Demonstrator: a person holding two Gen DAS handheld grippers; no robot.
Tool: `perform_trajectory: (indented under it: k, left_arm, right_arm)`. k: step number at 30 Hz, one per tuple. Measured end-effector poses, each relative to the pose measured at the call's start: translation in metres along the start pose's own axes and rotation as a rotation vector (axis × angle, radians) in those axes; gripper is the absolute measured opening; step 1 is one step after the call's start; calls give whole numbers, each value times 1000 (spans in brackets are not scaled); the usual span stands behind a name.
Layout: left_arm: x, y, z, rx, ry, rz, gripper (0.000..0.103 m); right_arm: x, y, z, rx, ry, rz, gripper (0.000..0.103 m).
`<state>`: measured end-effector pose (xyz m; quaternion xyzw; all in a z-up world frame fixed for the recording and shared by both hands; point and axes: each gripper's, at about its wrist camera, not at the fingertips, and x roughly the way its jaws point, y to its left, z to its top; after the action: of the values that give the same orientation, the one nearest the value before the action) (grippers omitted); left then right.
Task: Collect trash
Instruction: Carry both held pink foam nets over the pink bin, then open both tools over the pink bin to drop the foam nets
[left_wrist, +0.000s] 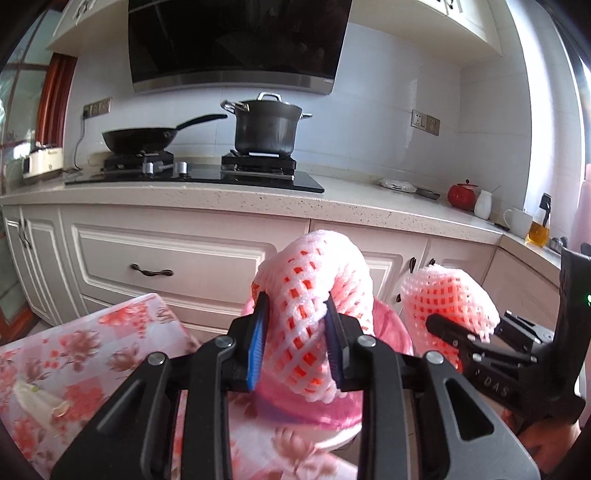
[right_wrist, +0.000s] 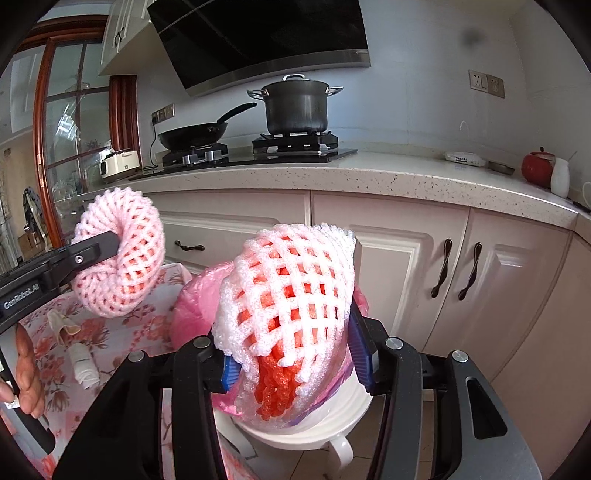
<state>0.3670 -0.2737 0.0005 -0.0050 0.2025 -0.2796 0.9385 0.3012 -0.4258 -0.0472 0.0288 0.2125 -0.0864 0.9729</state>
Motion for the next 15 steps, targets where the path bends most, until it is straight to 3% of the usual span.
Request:
perform_trajectory:
  k: [7, 9, 11, 15]
  left_arm:
    - [64, -2, 11, -9, 26, -18, 30]
    - [80, 0, 12, -3, 30, -6, 39]
    - [89, 5, 12, -13, 24, 7, 61]
    - [97, 22, 9, -40, 26, 30, 70]
  right_arm:
    - [47, -3, 11, -43, 14, 5, 51]
    - [59, -4, 12, -54, 18, 8, 55]
    - [68, -6, 13, -57, 19, 14, 56]
    - [86, -8, 10, -52, 40, 12, 63]
